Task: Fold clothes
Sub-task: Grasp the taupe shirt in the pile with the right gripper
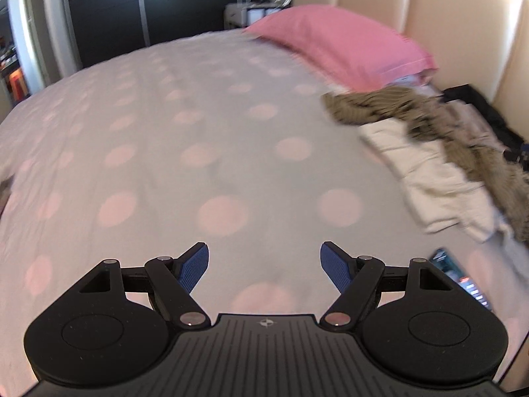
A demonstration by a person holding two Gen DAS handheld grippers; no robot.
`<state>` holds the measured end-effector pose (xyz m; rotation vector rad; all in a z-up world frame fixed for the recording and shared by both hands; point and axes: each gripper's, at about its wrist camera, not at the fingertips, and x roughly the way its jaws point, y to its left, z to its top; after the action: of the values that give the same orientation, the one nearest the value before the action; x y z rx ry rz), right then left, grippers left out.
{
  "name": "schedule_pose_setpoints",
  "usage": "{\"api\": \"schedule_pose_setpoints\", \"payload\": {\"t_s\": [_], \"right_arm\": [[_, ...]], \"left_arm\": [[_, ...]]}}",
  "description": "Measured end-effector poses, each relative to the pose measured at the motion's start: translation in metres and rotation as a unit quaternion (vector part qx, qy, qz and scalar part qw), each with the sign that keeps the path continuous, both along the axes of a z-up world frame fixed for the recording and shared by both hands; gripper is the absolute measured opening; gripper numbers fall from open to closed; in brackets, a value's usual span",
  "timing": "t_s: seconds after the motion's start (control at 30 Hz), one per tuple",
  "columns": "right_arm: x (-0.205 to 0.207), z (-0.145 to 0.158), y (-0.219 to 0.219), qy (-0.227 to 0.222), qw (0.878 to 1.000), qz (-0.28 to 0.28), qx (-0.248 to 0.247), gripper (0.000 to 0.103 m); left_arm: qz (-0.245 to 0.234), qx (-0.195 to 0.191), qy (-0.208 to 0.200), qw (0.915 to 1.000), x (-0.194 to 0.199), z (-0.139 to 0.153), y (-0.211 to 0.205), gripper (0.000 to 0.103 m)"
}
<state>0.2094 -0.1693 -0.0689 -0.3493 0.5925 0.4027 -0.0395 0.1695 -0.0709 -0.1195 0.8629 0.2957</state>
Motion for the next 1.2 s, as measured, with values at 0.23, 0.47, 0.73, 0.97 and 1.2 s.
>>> {"api": "schedule_pose_setpoints", "payload": {"t_s": [0.23,0.47,0.73,0.97,1.2], "right_arm": [[0.074,-0.024,0.021,0.010,1.000,-0.028,0.009,0.066],[0.121,-0.042,0.033,0.056,0.995,-0.086,-0.010,0.029],[0.102,-0.018,0.026,-0.003,0.995,-0.090,-0.038,0.006],[0.044,0.043,0.029,-0.002,1.000,-0.011,-0.013,0.005],[-0.053,0.080,0.052,0.008,0.995,0.098,0.005,0.005]], "left_arm": [[0.055,-0.005,0.036,0.9978,-0.034,-0.022,0.049,0.074],[0.107,-0.006,0.071,0.9917,-0.071,-0.040,0.090,0.074],[0.149,-0.013,0.095,0.9842,-0.113,-0.043,0.113,0.074],[0.152,-0.013,0.093,0.9840,-0.150,-0.028,0.119,0.074],[0.126,0.004,0.077,0.9890,-0.188,0.000,0.118,0.074]]}}
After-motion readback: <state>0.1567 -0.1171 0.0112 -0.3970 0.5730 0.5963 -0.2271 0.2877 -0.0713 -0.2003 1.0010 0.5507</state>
